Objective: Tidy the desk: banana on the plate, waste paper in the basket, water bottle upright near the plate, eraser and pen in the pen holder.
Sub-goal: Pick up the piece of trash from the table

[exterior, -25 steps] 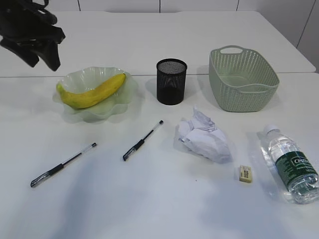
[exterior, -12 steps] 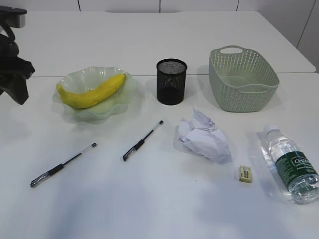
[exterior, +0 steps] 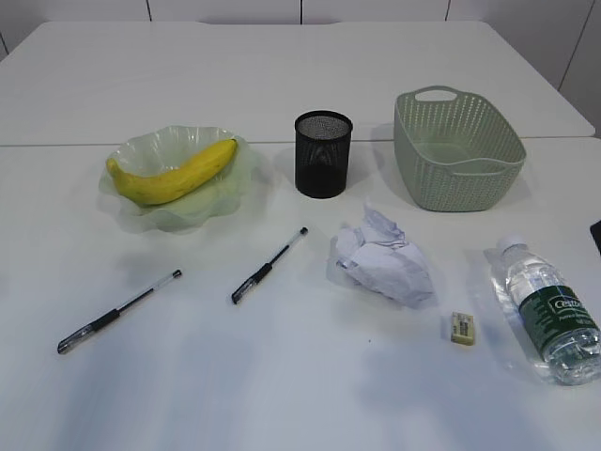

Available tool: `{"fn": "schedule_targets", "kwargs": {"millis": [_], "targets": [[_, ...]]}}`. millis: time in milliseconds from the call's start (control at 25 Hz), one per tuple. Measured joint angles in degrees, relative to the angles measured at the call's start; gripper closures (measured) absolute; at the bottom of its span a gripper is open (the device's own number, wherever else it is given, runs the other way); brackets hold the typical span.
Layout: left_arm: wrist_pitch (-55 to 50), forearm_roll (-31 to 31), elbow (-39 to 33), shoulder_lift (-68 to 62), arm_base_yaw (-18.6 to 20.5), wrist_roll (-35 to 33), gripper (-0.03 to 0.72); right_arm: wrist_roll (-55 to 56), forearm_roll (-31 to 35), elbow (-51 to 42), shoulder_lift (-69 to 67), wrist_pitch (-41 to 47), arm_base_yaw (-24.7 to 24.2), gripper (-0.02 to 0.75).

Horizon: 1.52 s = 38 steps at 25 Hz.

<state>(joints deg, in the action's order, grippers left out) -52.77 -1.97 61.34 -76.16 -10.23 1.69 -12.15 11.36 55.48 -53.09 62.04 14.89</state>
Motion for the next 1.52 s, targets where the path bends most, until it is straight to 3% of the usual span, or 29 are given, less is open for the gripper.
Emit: {"fn": "schedule_targets", "kwargs": {"millis": [800, 1520], "targets": [[7.3, 0.21, -19.68, 28.46, 0.0, 0.76, 0.306, -15.28, 9.74, 0.0, -12.07, -11.29, 0.0, 0.211], [10.32, 1.47, -20.93, 32.05, 0.0, 0.76, 0.307, -27.78, 15.86, 0.09, -24.56, -26.4, 0.0, 0.211]]}}
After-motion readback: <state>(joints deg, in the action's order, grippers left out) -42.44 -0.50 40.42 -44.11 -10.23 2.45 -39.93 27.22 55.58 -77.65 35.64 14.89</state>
